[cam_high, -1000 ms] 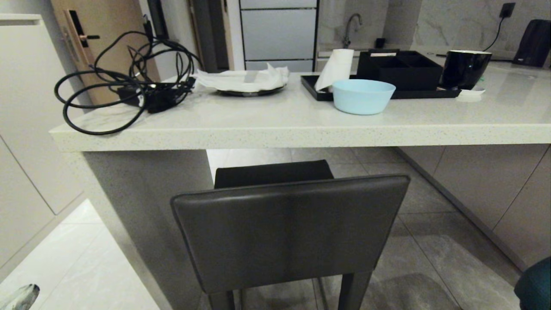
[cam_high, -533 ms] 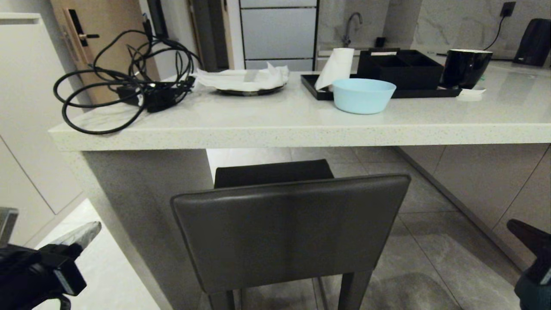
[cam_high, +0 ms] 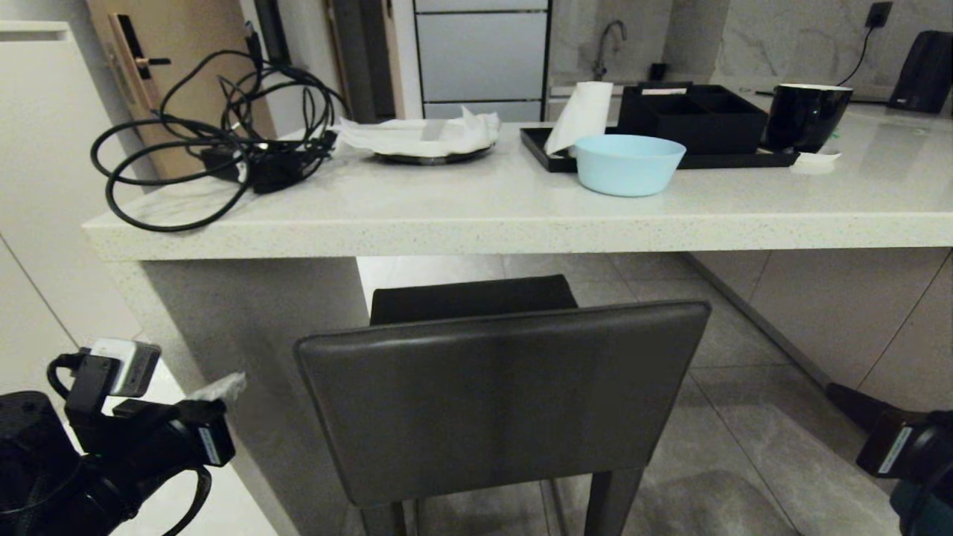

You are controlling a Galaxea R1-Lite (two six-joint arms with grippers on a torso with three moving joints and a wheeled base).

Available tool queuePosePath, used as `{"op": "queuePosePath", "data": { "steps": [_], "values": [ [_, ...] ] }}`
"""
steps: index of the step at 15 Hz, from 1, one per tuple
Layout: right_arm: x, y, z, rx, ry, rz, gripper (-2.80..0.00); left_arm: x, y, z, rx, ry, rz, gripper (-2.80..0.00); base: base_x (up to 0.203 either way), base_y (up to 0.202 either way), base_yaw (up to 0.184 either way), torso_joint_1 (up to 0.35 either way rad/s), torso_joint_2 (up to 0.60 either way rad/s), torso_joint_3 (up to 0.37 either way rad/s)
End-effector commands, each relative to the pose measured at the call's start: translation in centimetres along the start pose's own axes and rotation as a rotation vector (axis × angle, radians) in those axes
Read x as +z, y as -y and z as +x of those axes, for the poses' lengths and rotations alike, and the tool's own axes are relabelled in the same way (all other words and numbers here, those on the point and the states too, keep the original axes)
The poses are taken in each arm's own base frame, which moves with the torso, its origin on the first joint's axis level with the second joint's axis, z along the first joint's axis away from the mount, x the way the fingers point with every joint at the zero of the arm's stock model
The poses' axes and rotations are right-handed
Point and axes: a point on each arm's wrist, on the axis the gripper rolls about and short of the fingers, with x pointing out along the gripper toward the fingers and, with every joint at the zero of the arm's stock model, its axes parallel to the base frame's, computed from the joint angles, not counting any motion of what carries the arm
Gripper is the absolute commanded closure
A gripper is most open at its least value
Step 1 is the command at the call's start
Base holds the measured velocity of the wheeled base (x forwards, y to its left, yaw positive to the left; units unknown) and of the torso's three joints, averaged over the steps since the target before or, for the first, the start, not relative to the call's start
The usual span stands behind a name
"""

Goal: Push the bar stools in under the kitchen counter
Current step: Pull the gray chair out from under the dining table

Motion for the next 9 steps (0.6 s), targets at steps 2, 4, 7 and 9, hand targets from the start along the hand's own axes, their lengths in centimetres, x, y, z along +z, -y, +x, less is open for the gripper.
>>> {"op": "queuePosePath", "data": {
  "steps": [2, 4, 7, 9],
  "values": [
    [0.25, -0.12, -0.18, 0.006, 0.019, -0.004, 0.00, -1.89, 0.44, 0.64, -0.027, -0.100, -0.008, 0.00, 0.000, 0.000, 0.000, 0.000, 0.00, 0.000],
    [-0.07, -0.15, -0.33, 0.016, 0.022, -0.001, -2.80, -1.83, 0.46, 0.79, -0.036, -0.097, -0.009, -2.80, 0.000, 0.000, 0.000, 0.000, 0.00, 0.000],
    [0.65, -0.33, 0.23, 0.031, 0.088, 0.001, -2.80, -1.44, 1.26, 1.06, -0.067, -0.075, -0.021, -2.80, 0.000, 0.000, 0.000, 0.000, 0.00, 0.000],
    [0.53, -0.30, 0.33, 0.031, 0.079, 0.003, -2.80, -1.40, 1.15, 1.04, -0.062, -0.074, -0.034, -2.80, 0.000, 0.000, 0.000, 0.000, 0.00, 0.000]
  ]
}}
